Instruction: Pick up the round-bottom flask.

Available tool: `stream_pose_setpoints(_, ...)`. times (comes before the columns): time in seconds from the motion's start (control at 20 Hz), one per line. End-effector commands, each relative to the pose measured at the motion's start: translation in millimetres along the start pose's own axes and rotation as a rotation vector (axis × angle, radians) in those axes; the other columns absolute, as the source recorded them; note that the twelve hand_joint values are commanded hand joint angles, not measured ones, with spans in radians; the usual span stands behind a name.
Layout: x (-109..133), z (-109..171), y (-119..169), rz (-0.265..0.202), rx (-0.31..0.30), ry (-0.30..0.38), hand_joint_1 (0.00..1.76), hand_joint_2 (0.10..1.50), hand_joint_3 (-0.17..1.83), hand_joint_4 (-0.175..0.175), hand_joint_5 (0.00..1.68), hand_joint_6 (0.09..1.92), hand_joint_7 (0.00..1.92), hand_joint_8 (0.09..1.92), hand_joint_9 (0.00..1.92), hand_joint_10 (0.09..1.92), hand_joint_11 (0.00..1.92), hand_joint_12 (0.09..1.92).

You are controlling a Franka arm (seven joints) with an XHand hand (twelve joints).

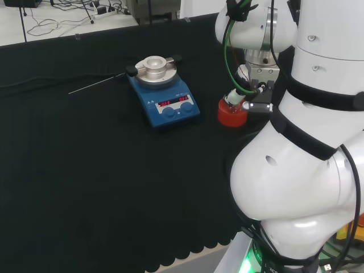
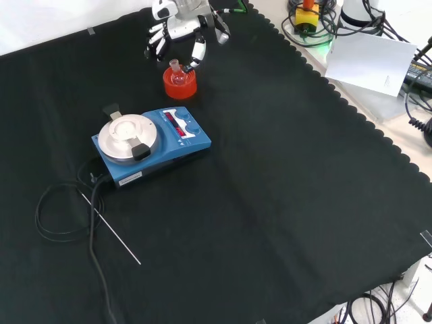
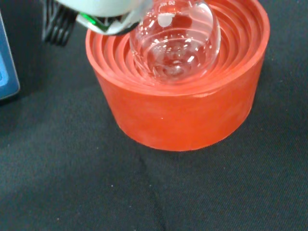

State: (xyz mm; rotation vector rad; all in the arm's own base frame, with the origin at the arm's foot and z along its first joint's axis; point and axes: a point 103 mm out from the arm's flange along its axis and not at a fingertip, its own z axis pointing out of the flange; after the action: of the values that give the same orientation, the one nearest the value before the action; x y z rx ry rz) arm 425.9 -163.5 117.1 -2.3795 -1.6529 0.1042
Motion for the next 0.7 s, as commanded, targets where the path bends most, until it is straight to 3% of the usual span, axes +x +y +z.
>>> stream_pose_setpoints(0.05, -2.6, -0.8, 0.9, 0.013, -0.013, -0.008, 0.93, 0.62, 0.70, -0.067, 0.71, 0.67, 0.19, 0.67, 0.39, 0.70, 0.04, 1.44)
stream_pose_setpoints(0.7, -2.3, 3.0, 3.0, 0.025, -0.016, -0.033, 0.97, 0.63, 0.70, -0.074, 0.75, 0.71, 0.20, 0.67, 0.41, 0.70, 0.08, 1.44)
